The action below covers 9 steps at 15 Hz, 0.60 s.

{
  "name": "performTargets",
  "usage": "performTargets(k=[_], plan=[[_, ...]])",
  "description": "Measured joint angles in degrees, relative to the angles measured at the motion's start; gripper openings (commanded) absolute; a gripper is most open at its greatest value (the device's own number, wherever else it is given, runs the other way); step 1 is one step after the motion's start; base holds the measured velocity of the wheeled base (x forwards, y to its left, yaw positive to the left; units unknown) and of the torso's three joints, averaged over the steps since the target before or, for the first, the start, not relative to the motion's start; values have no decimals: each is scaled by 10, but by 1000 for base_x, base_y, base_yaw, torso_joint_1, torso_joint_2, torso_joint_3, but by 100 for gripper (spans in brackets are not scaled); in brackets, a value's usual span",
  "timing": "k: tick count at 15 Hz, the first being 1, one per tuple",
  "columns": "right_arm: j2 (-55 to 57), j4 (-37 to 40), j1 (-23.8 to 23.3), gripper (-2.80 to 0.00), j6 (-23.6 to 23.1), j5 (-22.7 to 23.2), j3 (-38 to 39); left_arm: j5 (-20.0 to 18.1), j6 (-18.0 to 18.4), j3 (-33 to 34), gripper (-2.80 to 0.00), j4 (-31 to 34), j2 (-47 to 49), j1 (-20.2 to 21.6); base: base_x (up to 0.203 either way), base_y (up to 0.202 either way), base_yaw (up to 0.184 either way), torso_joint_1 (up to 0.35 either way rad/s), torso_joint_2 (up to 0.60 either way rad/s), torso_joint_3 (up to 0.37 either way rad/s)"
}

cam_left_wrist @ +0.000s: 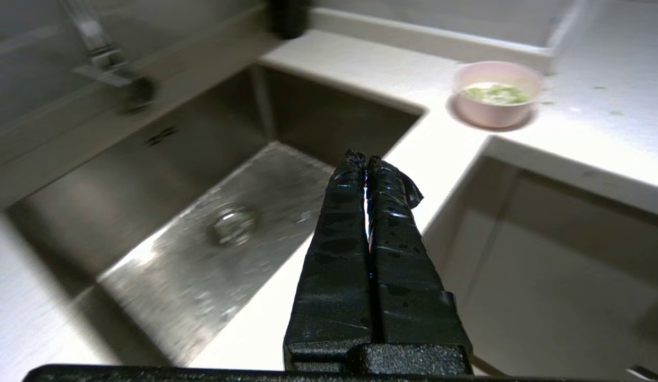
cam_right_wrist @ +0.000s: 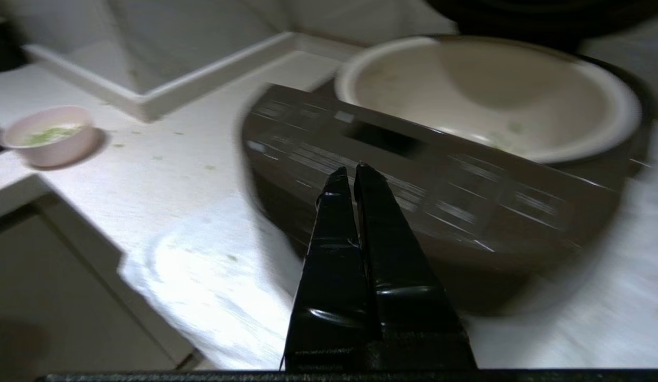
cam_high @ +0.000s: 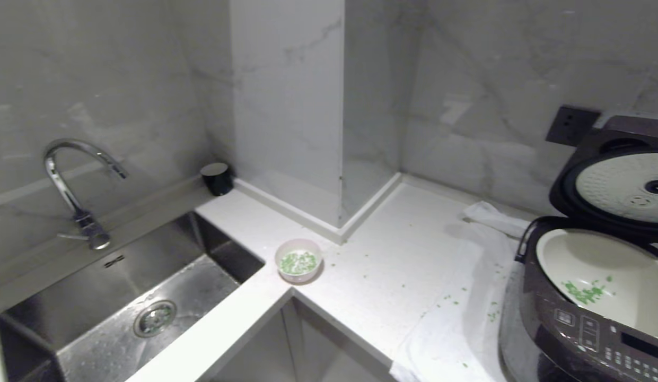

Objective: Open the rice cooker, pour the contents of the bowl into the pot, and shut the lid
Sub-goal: Pour the water from the bowl into the rice cooker

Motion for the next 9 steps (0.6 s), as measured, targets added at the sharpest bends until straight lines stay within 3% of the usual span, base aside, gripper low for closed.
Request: performTargets(k=[9], plan=[[0,0,0,-280,0,0,0,2,-1,0,-280,0,0,0,3,9,-172,1,2,2]])
